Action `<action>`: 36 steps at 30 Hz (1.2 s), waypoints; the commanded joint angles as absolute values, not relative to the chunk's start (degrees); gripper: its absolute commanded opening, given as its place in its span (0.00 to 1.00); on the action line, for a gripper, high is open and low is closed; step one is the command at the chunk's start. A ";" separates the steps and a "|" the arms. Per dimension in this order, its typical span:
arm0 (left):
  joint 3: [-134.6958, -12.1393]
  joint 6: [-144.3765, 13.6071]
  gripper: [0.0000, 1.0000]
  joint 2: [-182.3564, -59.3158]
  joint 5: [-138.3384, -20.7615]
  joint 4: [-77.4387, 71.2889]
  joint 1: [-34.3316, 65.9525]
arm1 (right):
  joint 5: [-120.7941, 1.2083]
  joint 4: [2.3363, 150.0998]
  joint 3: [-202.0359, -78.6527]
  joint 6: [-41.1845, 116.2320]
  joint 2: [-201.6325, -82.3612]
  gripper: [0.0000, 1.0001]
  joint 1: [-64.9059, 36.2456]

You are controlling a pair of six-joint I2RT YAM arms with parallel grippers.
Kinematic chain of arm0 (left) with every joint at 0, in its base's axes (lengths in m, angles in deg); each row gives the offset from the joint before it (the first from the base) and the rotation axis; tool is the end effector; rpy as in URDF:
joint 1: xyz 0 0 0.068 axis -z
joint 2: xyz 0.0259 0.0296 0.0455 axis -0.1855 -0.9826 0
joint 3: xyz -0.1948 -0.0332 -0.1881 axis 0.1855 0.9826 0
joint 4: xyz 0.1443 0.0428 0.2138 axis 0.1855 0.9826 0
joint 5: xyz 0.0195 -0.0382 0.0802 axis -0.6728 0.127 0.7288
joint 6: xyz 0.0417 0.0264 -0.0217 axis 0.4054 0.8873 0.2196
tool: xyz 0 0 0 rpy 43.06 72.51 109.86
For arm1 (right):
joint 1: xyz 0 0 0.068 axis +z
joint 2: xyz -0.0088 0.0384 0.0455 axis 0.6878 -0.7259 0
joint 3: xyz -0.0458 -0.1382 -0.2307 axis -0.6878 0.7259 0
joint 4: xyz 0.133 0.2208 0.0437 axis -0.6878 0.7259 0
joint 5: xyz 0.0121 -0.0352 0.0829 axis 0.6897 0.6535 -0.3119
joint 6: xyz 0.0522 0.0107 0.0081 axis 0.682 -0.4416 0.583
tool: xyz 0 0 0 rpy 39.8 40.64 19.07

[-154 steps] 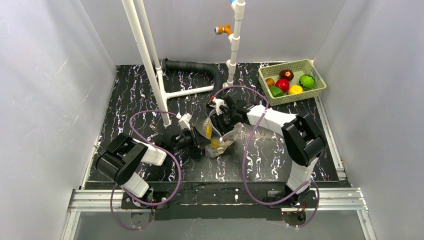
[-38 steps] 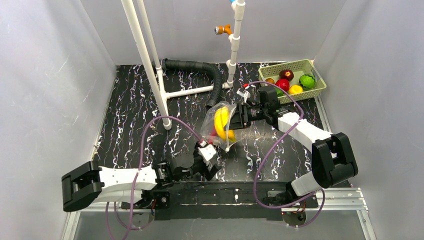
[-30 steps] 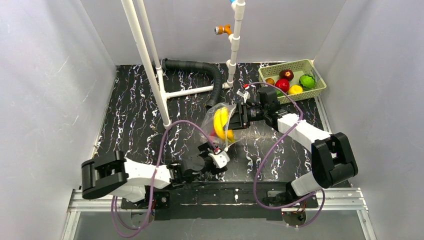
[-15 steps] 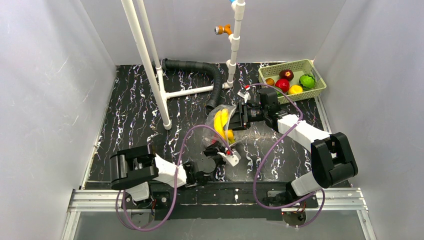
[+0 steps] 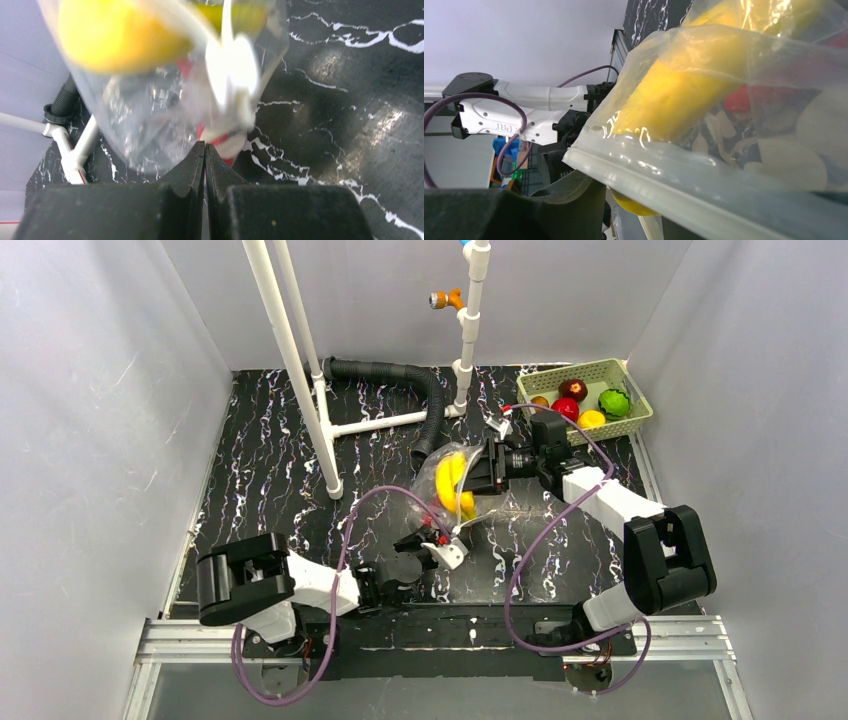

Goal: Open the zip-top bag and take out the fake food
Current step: Pick up the fake fruit from the zipper food storage bag.

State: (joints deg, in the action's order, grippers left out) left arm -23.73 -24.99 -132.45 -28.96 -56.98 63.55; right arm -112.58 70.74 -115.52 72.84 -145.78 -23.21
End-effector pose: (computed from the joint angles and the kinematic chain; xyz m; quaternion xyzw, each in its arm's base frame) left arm 0.0950 -0.2485 0.1668 0.4066 0.6241 0.0174 0.6670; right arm 0.2829 0.1374 0.2444 -0.1087 0.7800 0.5979 0.1495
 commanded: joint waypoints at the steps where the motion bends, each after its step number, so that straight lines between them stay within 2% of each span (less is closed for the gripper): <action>1: -21.51 -29.19 0.00 -128.80 -29.43 -54.76 62.73 | -115.73 70.06 -117.88 74.04 -144.97 0.01 -26.06; 5: -18.98 -30.22 0.00 -126.13 -31.78 -58.36 62.61 | -115.45 72.92 -119.06 72.95 -145.41 0.01 -26.84; 7: -17.90 -31.31 0.24 -123.29 -36.45 -60.02 62.61 | -114.64 74.35 -119.52 72.47 -145.74 0.01 -26.85; 13: -17.79 -33.56 0.86 -116.00 -45.96 -60.96 62.61 | -113.61 75.04 -119.86 72.82 -147.04 0.01 -26.85; 16: -19.66 -31.23 0.91 -116.96 -46.00 -61.72 62.61 | -113.91 73.77 -119.41 73.96 -147.15 0.01 -26.85; 20: -23.43 -27.75 0.89 -124.96 -45.08 -66.18 62.61 | -113.99 73.11 -119.16 74.62 -146.41 0.01 -26.85; 24: -27.33 -23.85 0.79 -129.48 -42.69 -69.09 62.61 | -114.45 71.52 -118.59 75.99 -146.12 0.01 -26.76; 29: -30.69 -20.71 0.46 -136.38 -37.51 -74.68 61.03 | -114.98 70.11 -118.03 77.24 -145.93 0.01 -26.76; 30: -31.15 -21.40 0.24 -135.98 -37.04 -73.03 60.02 | -115.05 69.92 -117.98 77.41 -145.85 0.01 -26.76; 32: -30.96 -23.16 0.08 -134.67 -37.82 -69.90 58.96 | -115.16 69.78 -117.98 77.59 -145.76 0.01 -26.76; 34: -29.85 -25.17 0.00 -132.82 -39.66 -66.76 58.02 | -115.46 69.54 -118.04 77.83 -145.61 0.01 -26.76; 36: -28.05 -26.93 0.00 -131.05 -41.06 -65.10 57.04 | -115.80 69.20 -118.15 78.40 -145.32 0.01 -26.76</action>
